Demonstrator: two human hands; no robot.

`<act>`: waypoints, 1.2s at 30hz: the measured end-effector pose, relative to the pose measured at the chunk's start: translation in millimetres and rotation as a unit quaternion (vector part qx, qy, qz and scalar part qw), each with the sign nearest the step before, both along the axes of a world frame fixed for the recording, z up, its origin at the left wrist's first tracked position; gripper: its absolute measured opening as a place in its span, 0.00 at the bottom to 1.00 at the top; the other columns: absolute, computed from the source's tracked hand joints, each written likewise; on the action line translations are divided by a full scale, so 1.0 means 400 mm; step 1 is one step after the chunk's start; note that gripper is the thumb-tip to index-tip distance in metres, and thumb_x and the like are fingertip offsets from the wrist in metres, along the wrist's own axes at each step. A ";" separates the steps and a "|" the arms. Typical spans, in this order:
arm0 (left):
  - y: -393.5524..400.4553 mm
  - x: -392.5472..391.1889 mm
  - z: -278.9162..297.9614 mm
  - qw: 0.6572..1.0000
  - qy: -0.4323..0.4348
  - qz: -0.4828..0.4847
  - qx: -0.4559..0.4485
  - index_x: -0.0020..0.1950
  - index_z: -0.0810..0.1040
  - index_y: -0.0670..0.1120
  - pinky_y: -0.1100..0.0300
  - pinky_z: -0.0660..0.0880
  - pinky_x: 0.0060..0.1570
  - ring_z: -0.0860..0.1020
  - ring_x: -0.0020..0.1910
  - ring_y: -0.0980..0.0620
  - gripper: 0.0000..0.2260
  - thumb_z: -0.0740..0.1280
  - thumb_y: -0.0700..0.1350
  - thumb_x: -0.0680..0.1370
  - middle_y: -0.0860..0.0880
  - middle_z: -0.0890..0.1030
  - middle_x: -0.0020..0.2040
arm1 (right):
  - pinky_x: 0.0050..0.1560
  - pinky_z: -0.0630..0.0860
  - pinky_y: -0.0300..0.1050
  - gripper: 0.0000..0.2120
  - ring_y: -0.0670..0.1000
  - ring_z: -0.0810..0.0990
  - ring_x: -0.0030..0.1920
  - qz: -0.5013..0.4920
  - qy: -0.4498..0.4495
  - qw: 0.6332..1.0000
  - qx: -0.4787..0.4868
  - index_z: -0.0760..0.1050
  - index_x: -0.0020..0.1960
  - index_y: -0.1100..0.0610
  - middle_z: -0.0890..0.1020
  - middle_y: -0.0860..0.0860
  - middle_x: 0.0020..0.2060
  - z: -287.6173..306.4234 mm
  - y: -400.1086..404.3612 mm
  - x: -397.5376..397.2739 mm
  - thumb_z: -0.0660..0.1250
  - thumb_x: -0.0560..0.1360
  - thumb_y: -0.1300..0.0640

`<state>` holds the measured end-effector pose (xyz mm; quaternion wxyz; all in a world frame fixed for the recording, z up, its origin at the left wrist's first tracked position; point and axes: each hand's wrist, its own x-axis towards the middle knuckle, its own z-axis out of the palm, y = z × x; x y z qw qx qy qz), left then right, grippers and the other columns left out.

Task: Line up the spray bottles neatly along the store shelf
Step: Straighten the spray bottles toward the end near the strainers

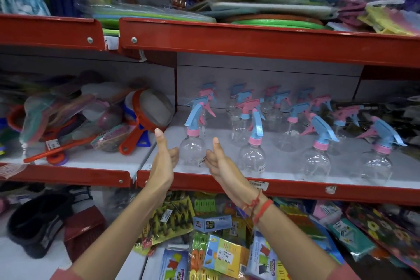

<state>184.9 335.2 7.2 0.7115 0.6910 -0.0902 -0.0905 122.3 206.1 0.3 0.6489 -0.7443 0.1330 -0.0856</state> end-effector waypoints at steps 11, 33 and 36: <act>0.016 -0.035 -0.018 1.000 -0.023 -0.018 0.005 0.70 0.69 0.39 0.50 0.57 0.73 0.72 0.68 0.50 0.63 0.39 0.82 0.53 0.38 0.76 0.65 | 0.75 0.58 0.55 0.47 0.52 0.66 0.73 -0.002 0.008 1.000 -0.019 0.67 0.71 0.55 0.72 0.54 0.70 -0.011 0.009 -0.044 0.45 0.66 0.23; 0.027 0.052 0.003 0.996 -0.006 -0.093 0.010 0.70 0.67 0.37 0.54 0.61 0.71 0.70 0.69 0.47 0.52 0.35 0.74 0.67 0.40 0.71 0.71 | 0.77 0.49 0.51 0.36 0.45 0.51 0.77 -0.004 -0.036 0.999 -0.021 0.53 0.76 0.44 0.53 0.44 0.78 -0.043 0.118 -0.073 0.44 0.73 0.29; 0.026 0.063 0.015 0.995 -0.005 -0.098 0.018 0.71 0.67 0.37 0.55 0.63 0.69 0.70 0.70 0.47 0.52 0.35 0.74 0.67 0.40 0.70 0.71 | 0.77 0.50 0.51 0.37 0.45 0.52 0.77 0.000 -0.041 0.999 -0.019 0.52 0.76 0.44 0.54 0.44 0.78 -0.049 0.121 -0.073 0.44 0.72 0.28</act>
